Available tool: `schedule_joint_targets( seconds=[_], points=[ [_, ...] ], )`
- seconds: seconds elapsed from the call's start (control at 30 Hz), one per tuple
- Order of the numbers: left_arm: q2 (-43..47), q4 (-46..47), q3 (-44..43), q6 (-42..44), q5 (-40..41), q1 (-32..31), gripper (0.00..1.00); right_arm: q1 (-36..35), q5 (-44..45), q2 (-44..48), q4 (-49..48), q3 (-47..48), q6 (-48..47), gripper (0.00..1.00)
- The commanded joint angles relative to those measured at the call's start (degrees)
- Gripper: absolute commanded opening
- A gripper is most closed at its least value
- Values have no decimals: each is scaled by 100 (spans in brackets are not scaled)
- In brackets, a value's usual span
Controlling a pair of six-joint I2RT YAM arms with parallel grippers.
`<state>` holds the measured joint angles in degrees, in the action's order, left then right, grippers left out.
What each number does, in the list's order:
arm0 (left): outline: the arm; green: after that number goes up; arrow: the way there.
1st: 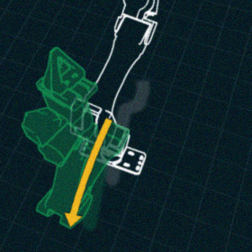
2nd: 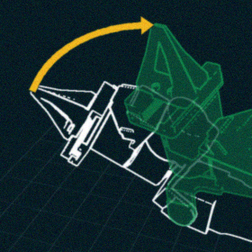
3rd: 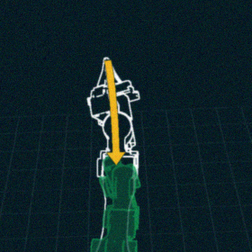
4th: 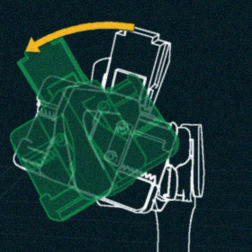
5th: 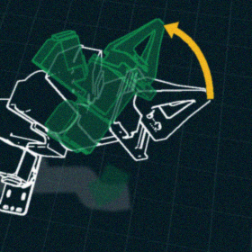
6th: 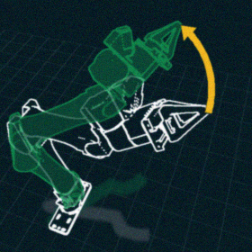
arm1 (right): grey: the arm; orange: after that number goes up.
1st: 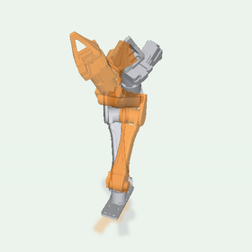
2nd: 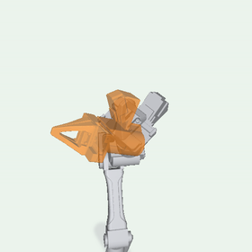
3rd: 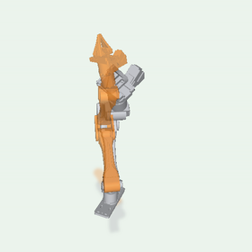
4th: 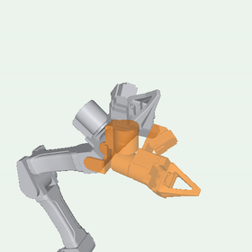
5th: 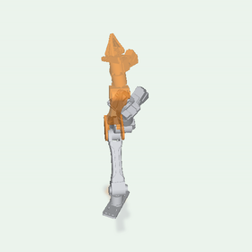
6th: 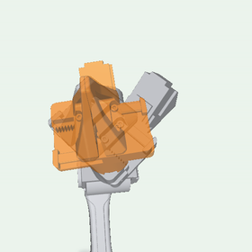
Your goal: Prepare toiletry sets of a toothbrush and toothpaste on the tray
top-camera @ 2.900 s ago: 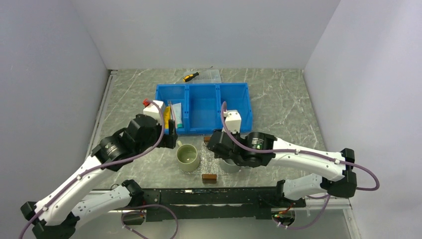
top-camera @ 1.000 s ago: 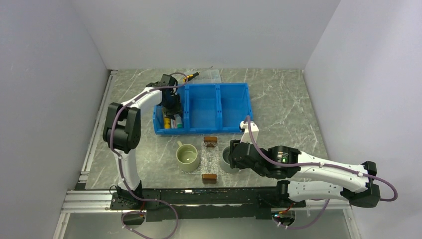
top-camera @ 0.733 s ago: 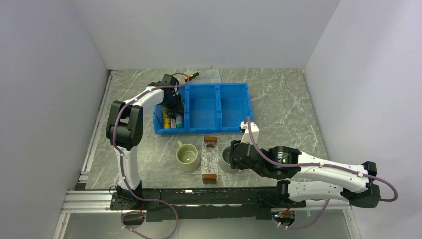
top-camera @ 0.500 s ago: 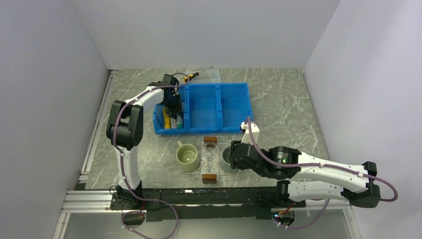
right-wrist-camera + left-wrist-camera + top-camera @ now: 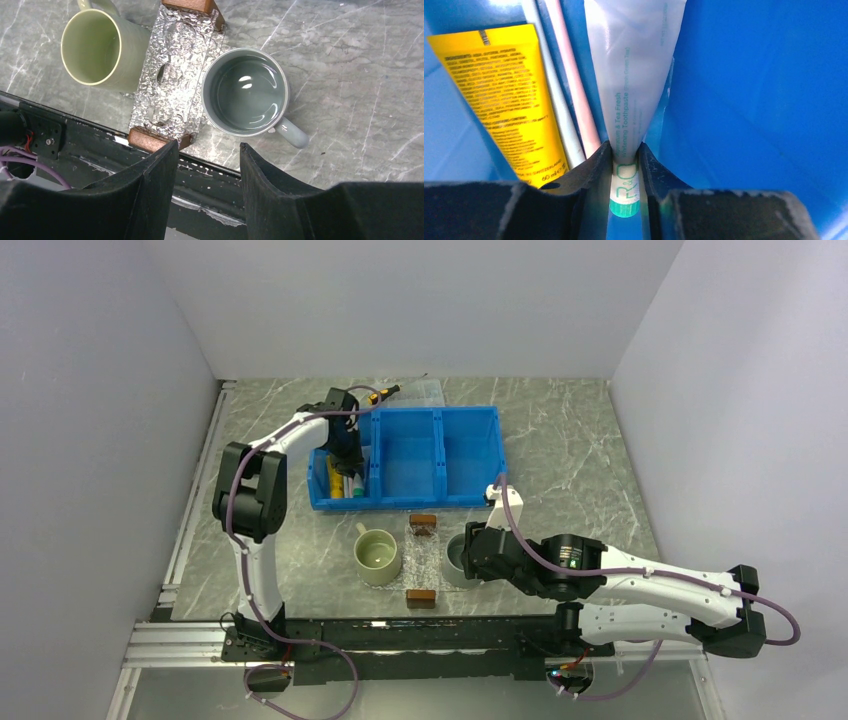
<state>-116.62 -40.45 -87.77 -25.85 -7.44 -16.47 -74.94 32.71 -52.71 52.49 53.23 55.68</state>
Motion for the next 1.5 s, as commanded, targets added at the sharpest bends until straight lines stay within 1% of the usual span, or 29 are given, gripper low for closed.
schedule_joint_targets(
  seconds=[0.0,0.2,0.4,0.53,0.77,0.87,1.0,1.1,1.17,1.27,1.37,1.47],
  points=[
    [700,-135,-190,259,284,-3,6,-9,103,70,86,121,81,51],
    [1228,-270,-260,490,458,-1,4,-11,118,112,86,181,72,51],
    [1788,-495,-324,773,559,-3,4,-8,145,16,121,339,45,51],
    [2257,-730,-323,1007,342,-5,3,-2,9,2,-58,412,-97,52],
    [3509,-797,392,1243,-145,-14,4,-5,-339,-166,-375,649,-393,52],
    [4018,-935,753,1364,-362,-23,4,5,-544,-179,-681,647,-548,54],
    [4787,-836,1317,1441,-685,-93,5,70,-815,-203,-1094,667,-743,58],
    [5254,-958,1632,1566,-973,-246,5,246,-1208,-275,-1321,757,-971,58],
    [5470,-1099,1777,1641,-1000,-456,4,478,-1828,-288,-1601,780,-1171,57],
    [5837,-1100,2067,1679,-1110,-820,4,1032,-2773,-288,-1985,734,-1308,57],
    [6171,-1028,2368,1696,-1297,-1153,4,1439,-3474,-390,-2177,783,-1371,57],
    [6391,-1092,2592,1754,-1349,-1473,4,1531,-3778,-546,-2209,952,-1383,57]
  ],
)
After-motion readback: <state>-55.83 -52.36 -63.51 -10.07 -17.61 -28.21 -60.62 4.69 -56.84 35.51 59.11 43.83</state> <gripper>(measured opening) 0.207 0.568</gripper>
